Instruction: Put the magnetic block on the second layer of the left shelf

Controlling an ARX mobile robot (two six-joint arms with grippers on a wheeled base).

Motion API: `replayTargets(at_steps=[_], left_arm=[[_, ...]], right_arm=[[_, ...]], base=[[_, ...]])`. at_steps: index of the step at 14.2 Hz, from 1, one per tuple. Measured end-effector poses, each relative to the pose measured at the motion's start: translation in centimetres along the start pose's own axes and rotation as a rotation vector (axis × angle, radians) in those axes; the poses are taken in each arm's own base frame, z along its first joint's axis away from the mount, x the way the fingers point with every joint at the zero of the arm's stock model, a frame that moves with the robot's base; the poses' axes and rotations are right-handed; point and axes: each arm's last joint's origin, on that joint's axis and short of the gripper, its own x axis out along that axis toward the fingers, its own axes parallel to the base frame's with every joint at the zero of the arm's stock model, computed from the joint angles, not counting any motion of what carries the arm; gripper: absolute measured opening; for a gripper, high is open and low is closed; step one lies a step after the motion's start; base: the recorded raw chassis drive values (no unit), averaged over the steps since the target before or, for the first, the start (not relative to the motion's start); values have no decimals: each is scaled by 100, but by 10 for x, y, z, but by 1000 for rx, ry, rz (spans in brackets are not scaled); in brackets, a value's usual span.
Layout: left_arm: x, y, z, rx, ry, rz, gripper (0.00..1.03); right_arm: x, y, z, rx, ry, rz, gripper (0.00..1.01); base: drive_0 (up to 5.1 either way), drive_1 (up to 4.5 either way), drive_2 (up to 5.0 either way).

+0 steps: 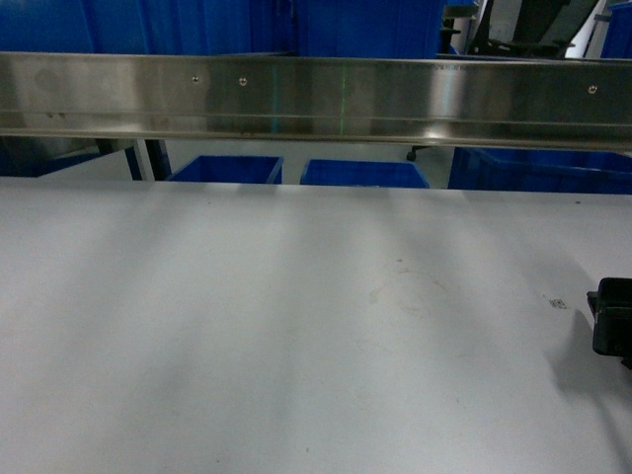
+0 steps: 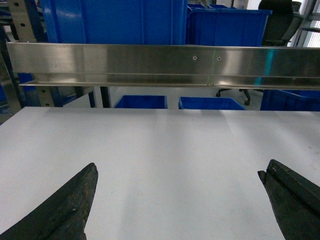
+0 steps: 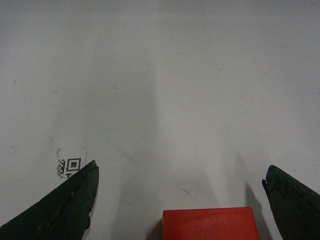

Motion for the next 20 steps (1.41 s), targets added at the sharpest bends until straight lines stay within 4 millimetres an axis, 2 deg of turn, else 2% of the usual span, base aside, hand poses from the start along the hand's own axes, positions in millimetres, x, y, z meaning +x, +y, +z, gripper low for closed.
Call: replayTargets(at_steps=[3, 4, 5, 7, 8, 9, 11, 13, 14, 16, 18, 20], left_arm=[[0, 0, 0, 0, 0, 0, 98], [0, 0, 0, 0, 0, 0, 98], [0, 0, 0, 0, 0, 0, 98], [0, 0, 0, 0, 0, 0, 98], [0, 0, 0, 0, 0, 0, 98], [0, 0, 0, 0, 0, 0, 98], [0, 0, 0, 0, 0, 0, 98], [0, 0, 0, 0, 0, 0, 98], [0, 0, 0, 0, 0, 0, 98], [0, 0, 0, 0, 0, 0, 98], [0, 0, 0, 0, 0, 0, 98], [0, 0, 0, 0, 0, 0, 98]], right_arm=[[1, -1, -6, 17, -13, -6, 98], [4, -5, -14, 27, 3, -6, 84], [3, -10, -14, 47, 3, 1, 68], [-2, -10, -15, 47, 8, 16, 42], [-4, -10, -16, 39, 5, 26, 36], [-8, -8, -15, 28, 5, 42, 34], [-20, -3, -1, -6, -34, 54, 34], [-42, 3, 33, -40, -122, 70, 34], [-67, 8, 65, -90, -233, 70, 34], [-99, 10, 95, -138, -309, 59, 34], [-126, 5, 112, -143, -364, 39, 34], [-131, 1, 114, -125, -382, 23, 34]], base=[[0, 0, 0], [0, 0, 0], [0, 0, 0], [0, 0, 0], [0, 0, 0], [0, 0, 0], [0, 0, 0], [0, 0, 0], [0, 0, 0], [0, 0, 0], [0, 0, 0], [0, 0, 0]])
